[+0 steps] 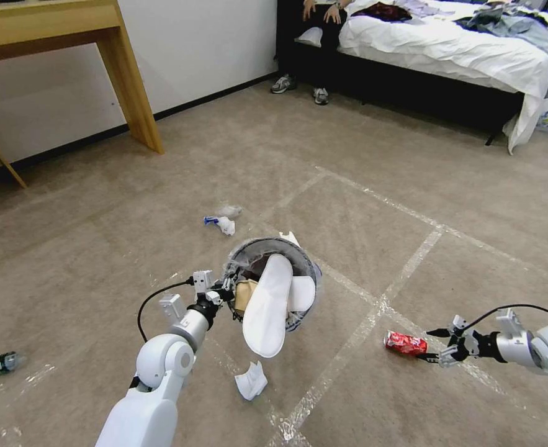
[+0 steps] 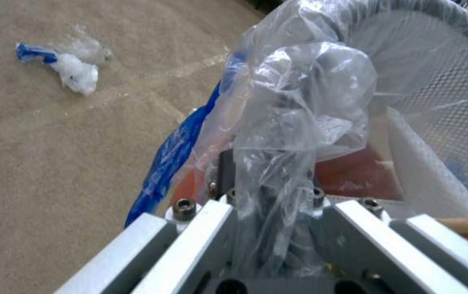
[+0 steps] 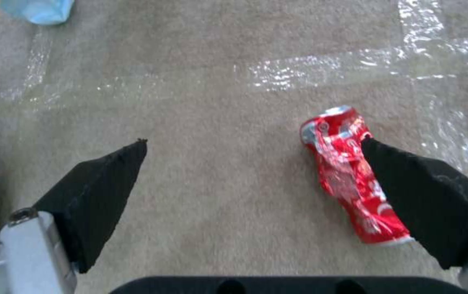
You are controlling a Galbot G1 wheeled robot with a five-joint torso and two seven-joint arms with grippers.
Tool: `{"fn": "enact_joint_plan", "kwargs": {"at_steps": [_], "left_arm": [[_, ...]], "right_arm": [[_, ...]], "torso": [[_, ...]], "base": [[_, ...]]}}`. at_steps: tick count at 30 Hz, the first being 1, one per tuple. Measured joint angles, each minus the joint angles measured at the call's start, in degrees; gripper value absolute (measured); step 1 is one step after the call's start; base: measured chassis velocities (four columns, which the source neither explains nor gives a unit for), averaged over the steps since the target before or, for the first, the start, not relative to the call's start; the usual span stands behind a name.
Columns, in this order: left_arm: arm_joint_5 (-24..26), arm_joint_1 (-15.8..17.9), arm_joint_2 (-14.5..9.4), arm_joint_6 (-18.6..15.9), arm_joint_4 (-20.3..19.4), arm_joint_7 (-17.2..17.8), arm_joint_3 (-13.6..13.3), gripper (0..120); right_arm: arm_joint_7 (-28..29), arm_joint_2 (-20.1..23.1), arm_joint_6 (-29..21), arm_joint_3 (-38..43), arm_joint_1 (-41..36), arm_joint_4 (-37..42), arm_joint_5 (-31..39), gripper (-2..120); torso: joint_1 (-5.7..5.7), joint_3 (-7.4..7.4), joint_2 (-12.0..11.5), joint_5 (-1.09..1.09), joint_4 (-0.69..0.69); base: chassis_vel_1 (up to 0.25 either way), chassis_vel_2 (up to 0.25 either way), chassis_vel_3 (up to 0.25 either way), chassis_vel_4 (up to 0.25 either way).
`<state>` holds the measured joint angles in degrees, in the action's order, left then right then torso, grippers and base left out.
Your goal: Pick up the trash bin and place the garbage on the floor into it.
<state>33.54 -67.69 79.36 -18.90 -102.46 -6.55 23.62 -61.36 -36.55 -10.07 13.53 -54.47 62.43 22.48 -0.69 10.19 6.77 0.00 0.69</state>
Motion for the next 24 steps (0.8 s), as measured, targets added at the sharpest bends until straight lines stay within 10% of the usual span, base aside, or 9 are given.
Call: {"fn": "enact_joint_plan", "kwargs": {"at_steps": [24], "left_arm": [[2.08, 1.51, -0.21, 0.02, 1.93, -0.43, 1.15, 1]], "right_arm": [[-0.11, -9.62, 0.16, -15.35, 17.71, -12.08, -4.50, 100]], "torso": [[0.00, 0.00, 0.00, 0.00, 0.00]], "base": [[0.000, 0.000, 0.000, 0.000]]}}
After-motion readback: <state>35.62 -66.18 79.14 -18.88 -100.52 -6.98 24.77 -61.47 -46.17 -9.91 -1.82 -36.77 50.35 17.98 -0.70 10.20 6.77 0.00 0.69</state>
